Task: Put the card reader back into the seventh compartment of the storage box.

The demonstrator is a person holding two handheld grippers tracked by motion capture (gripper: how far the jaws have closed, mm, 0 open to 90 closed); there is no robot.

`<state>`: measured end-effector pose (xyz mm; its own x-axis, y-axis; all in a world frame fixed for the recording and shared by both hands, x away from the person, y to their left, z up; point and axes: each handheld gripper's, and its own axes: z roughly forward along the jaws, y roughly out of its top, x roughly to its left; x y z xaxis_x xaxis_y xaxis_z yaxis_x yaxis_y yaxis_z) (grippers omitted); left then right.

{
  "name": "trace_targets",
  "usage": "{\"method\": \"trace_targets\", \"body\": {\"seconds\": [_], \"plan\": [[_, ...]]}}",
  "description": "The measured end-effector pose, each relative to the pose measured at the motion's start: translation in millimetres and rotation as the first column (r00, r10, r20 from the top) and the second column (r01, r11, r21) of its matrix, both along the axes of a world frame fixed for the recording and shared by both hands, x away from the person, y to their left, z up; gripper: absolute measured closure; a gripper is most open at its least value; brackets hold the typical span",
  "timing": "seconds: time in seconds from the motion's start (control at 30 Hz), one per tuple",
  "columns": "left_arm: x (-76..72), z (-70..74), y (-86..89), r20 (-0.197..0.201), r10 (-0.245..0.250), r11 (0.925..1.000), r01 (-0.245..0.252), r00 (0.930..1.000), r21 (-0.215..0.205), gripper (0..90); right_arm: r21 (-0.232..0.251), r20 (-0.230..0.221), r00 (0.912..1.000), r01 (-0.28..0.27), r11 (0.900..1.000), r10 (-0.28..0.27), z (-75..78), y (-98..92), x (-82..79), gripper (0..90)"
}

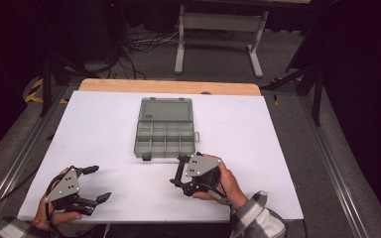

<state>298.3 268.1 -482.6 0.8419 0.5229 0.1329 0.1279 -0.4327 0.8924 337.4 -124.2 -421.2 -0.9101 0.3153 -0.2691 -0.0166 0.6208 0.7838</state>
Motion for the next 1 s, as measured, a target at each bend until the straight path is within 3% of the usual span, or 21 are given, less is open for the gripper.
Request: {"method": "trace_targets", "body": {"seconds": [0.37, 1.0], "plan": [[0.9, 1.1, 2.1, -0.007, 0.011, 0.9998, -0.011, 0.9999, -0.015, 8.4, 0.021, 0.0, 0.9988, 0.05, 0.999, -0.05, 13.0, -2.0, 22.4, 31.5], [0.2, 0.4, 0.7, -0.007, 0.0, 1.0, 0.0, 1.0, -0.001, 8.4, -0.035, -0.007, 0.9937, 0.112, 0.993, -0.112, 8.8, 24.5, 70.9, 31.5]]}}
